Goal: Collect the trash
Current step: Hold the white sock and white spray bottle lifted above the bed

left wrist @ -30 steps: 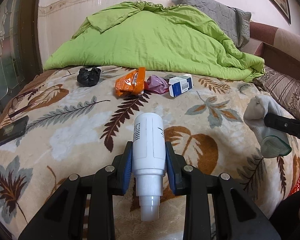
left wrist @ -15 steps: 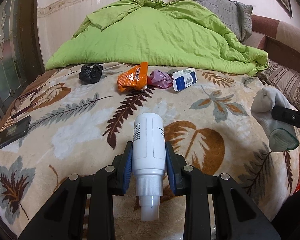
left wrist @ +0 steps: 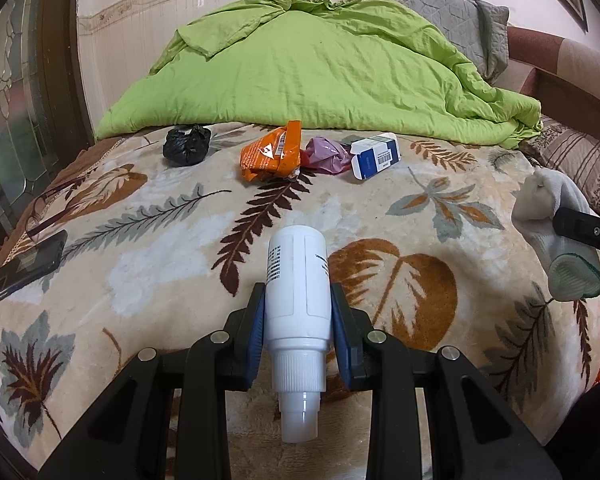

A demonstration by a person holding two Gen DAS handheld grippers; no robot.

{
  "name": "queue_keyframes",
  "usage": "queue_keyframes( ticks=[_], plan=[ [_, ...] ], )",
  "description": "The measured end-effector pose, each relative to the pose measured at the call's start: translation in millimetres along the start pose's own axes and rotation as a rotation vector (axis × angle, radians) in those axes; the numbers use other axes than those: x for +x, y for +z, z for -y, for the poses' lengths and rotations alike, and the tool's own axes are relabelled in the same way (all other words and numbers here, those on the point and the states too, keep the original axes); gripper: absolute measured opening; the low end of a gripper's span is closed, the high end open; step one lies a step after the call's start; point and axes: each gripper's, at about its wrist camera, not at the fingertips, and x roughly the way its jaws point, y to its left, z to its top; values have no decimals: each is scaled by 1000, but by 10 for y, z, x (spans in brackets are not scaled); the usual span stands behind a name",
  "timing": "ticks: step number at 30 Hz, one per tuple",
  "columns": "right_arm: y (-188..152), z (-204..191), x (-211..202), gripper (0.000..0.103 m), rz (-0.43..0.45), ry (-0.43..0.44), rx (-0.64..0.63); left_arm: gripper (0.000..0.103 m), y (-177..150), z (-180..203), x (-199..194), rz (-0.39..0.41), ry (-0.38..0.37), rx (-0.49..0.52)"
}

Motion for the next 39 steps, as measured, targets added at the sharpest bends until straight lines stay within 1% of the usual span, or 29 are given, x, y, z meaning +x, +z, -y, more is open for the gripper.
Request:
queue_keyframes(
  ticks=[11, 22, 39],
  plan=[
    [-12, -2, 12, 22, -5, -3, -17, 29, 3, 2, -2, 4, 1, 8],
    [-40, -142, 73, 22, -18, 1, -63, 29, 19, 5, -10, 9, 3, 23],
    [-42, -143, 75, 22, -18, 2, -64, 29, 17, 14, -12, 11, 4, 25]
  ],
)
